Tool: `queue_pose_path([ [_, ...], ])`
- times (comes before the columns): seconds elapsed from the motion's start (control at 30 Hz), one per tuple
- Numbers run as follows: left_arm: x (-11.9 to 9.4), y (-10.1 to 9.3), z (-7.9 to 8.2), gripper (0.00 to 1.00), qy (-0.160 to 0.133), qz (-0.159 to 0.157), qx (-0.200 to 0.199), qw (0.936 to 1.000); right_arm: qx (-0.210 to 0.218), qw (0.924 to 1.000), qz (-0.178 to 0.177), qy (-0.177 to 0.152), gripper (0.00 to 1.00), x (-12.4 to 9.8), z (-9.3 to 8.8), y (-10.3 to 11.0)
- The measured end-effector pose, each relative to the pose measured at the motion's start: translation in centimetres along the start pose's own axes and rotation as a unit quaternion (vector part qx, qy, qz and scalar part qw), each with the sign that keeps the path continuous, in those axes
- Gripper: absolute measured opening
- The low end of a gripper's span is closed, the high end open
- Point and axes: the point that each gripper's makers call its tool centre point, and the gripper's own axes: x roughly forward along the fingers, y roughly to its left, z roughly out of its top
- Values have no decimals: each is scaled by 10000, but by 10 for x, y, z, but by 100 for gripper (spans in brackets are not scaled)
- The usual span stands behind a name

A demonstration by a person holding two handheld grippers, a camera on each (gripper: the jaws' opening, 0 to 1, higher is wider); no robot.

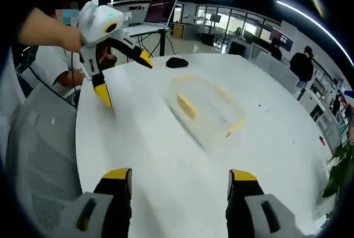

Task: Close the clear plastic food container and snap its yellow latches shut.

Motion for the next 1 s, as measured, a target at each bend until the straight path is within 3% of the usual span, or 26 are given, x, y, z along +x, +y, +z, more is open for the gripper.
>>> queue_pose_path([
  [0.53,-20,-26,-23,81,-218,-4,-407,9989,249,9988,-219,-354,71,-18,-11,17],
  [1.0,-38,-49,-46,80,-439,136,-702,9965,502,9934,-629,-820,71,-45,-23,23],
])
